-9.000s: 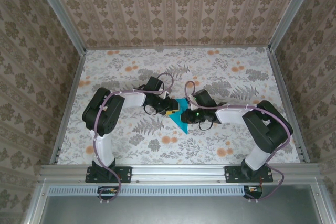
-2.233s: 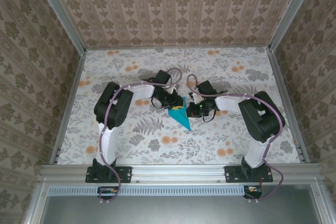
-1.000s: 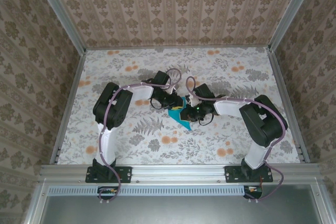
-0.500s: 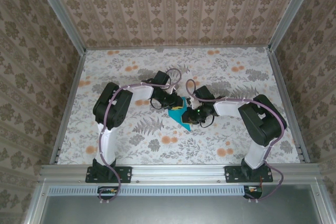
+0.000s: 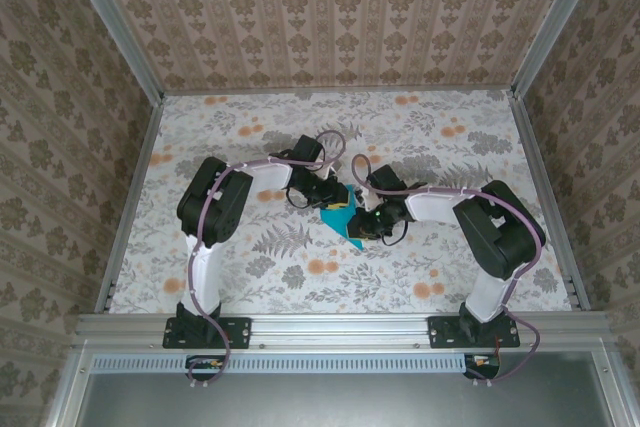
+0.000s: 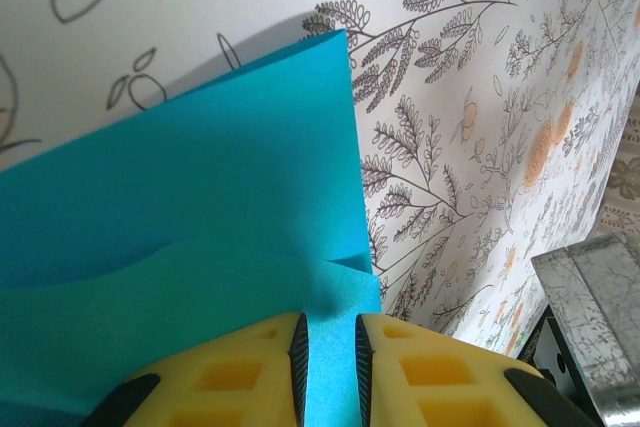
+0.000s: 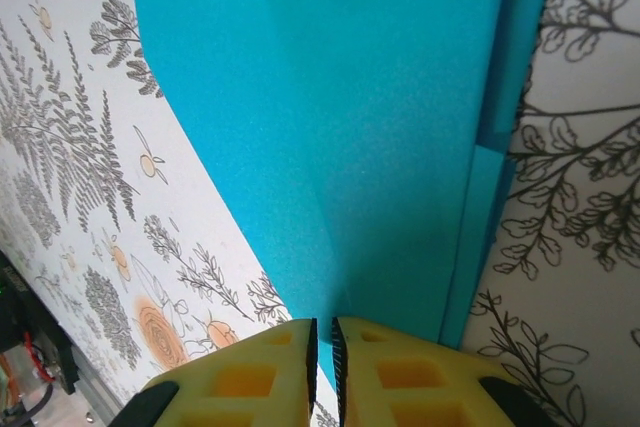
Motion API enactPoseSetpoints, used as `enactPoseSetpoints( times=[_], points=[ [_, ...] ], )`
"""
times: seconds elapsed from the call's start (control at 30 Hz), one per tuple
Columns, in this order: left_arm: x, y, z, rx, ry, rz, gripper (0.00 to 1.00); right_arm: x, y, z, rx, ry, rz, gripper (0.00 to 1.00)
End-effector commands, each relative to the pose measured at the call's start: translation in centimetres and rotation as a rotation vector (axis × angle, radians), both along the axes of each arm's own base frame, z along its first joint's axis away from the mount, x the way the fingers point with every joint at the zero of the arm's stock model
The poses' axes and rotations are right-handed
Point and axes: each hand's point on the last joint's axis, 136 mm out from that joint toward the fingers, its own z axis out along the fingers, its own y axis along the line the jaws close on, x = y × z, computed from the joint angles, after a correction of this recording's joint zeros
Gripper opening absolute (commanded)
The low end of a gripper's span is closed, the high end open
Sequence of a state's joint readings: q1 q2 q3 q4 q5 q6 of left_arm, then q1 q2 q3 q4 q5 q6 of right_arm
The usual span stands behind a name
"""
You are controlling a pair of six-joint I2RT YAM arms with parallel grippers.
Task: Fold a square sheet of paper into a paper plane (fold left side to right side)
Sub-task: Fourth fold the wing at the center of the table.
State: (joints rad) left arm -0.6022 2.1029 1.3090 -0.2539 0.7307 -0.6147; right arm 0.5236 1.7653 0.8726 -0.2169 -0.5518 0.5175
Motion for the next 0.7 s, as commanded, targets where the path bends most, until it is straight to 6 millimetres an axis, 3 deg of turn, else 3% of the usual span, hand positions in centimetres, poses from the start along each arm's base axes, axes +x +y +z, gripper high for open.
enactPoseSetpoints(
  times=[0.0, 0.67],
  points=[
    [-2.0, 3.0, -4.3, 0.155, 0.082, 0.015, 0.23, -3.1, -2.2, -1.7, -0.142, 0.113, 0.029, 0.17],
    [-2.0, 3.4, -4.7, 0.164, 0.092, 0.019, 0.23, -6.1, -3.9, -1.6, -0.228, 0.187, 0.039, 0.16]
  ],
)
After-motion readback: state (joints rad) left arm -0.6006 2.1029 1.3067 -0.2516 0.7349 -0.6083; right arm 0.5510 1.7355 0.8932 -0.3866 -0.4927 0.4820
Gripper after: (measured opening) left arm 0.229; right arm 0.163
